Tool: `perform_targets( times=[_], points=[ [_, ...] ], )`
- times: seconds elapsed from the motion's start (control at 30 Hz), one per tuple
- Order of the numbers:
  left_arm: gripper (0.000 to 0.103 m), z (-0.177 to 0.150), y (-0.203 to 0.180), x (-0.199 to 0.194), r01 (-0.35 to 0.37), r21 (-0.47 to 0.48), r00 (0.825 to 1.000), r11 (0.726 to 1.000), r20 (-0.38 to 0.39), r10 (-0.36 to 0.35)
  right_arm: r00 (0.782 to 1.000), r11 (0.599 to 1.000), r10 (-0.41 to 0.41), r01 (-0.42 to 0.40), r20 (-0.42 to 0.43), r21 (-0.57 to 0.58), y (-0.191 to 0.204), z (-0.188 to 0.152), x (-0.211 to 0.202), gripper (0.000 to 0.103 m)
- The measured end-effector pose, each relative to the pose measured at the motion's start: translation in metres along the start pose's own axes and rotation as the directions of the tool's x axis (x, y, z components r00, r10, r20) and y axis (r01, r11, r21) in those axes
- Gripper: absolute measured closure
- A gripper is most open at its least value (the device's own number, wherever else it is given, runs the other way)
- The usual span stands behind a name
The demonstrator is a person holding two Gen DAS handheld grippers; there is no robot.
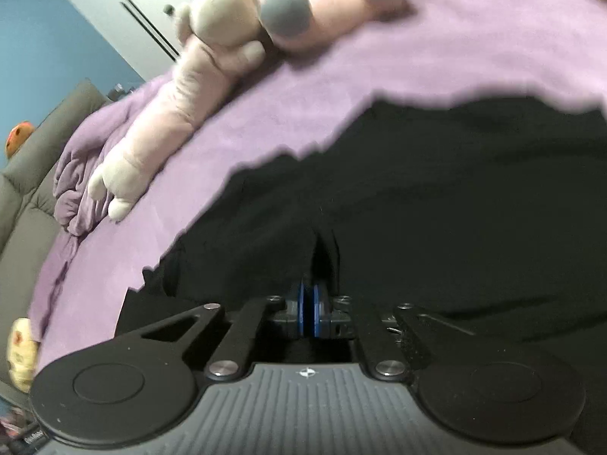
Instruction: Fold small clothes
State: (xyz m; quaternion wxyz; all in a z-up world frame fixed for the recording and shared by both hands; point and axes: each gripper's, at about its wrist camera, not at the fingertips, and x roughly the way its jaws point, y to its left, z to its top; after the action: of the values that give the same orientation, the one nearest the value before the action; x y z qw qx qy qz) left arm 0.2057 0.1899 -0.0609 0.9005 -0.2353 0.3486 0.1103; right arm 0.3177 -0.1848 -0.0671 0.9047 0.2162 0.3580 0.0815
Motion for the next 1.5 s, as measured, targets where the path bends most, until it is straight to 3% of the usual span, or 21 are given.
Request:
perform_targets(
  times=[0.1,0.17,0.27,0.33,0.43,0.5,0.53,0.6,0.63,0.67,0.73,0.8,0.9,0.97,1.07,1.13,1.2,1.27,1.5],
  points=[
    [0.024,0.0,-0.016,0.006,0.004,0.056,1.0,0.998,0.013,-0.004,0.976,1.0,-0.01,0.008,0.219,0.013,-0.017,0.007,-0.053,0.099],
    [0.024,-0.002,-0.025,0.013,0.013,0.081,1.0,0.997,0.001,-0.013,0.959,0.995,-0.094,0.095,0.267,0.012,-0.038,-0.002,-0.074,0.099],
    [0.024,-0.008,-0.036,0.025,0.017,0.094,1.0,0.995,-0.027,-0.015,0.968,0.977,-0.212,0.211,0.134,0.027,-0.078,-0.017,-0.065,0.099],
    [0.024,-0.011,-0.042,0.032,0.004,0.099,0.999,0.995,-0.044,0.0,0.98,0.976,-0.194,0.188,0.046,0.107,-0.101,-0.026,-0.058,0.097],
    [0.023,-0.011,-0.047,0.035,-0.008,0.119,0.999,0.993,-0.046,0.014,0.989,0.974,-0.13,0.116,0.064,0.193,-0.116,-0.029,-0.061,0.089],
    [0.023,-0.01,-0.049,0.038,-0.013,0.134,0.999,0.991,-0.048,0.019,0.992,0.974,-0.106,0.091,0.063,0.208,-0.118,-0.026,-0.056,0.074],
    [0.023,-0.009,-0.05,0.039,-0.017,0.14,0.999,0.99,-0.048,0.024,0.993,0.976,-0.099,0.085,0.06,0.201,-0.117,-0.023,-0.052,0.073],
    [0.022,-0.008,-0.051,0.043,-0.027,0.154,0.998,0.988,-0.048,0.035,0.992,0.982,-0.117,0.109,0.049,0.154,-0.111,-0.016,-0.043,0.076],
    [0.022,-0.007,-0.053,0.045,-0.032,0.162,0.998,0.986,-0.046,0.04,0.99,0.984,-0.136,0.13,0.04,0.121,-0.106,-0.013,-0.038,0.082],
    [0.022,-0.007,-0.055,0.048,-0.038,0.175,0.998,0.984,-0.045,0.047,0.989,0.987,-0.145,0.142,0.032,0.08,-0.1,-0.008,-0.036,0.098],
    [0.022,-0.005,-0.059,0.053,-0.057,0.208,0.997,0.977,-0.037,0.067,0.986,0.992,-0.124,0.119,0.114,0.05,-0.087,0.002,-0.048,0.099],
    [0.022,-0.002,-0.061,0.057,-0.082,0.236,0.996,0.968,-0.018,0.089,0.962,0.993,-0.107,0.092,0.252,0.073,-0.086,0.01,-0.073,0.099],
    [0.022,0.003,-0.057,0.062,-0.131,0.236,0.991,0.963,0.002,0.135,0.917,0.977,-0.211,0.19,0.339,0.093,-0.096,0.01,-0.099,0.099],
    [0.022,0.005,-0.051,0.064,-0.128,0.206,0.991,0.97,-0.001,0.131,0.919,0.969,-0.243,0.219,0.309,0.11,-0.111,0.001,-0.103,0.099],
    [0.022,0.005,-0.046,0.063,-0.125,0.195,0.992,0.973,0.007,0.126,0.95,0.958,-0.269,0.248,0.156,0.142,-0.132,-0.012,-0.092,0.094],
    [0.022,0.005,-0.047,0.062,-0.129,0.201,0.992,0.971,0.009,0.129,0.956,0.957,-0.26,0.236,0.135,0.17,-0.14,-0.017,-0.091,0.089],
    [0.022,0.007,-0.045,0.061,-0.131,0.195,0.991,0.972,0.004,0.133,0.96,0.96,-0.238,0.209,0.149,0.187,-0.141,-0.014,-0.091,0.068],
    [0.022,0.01,-0.044,0.062,-0.137,0.18,0.99,0.974,0.001,0.139,0.965,0.965,-0.22,0.194,0.142,0.175,-0.139,-0.008,-0.087,0.057],
    [0.022,0.017,-0.039,0.064,-0.144,0.128,0.989,0.981,-0.005,0.146,0.958,0.962,-0.271,0.273,0.095,-0.006,-0.118,0.013,-0.056,0.06]
  ],
)
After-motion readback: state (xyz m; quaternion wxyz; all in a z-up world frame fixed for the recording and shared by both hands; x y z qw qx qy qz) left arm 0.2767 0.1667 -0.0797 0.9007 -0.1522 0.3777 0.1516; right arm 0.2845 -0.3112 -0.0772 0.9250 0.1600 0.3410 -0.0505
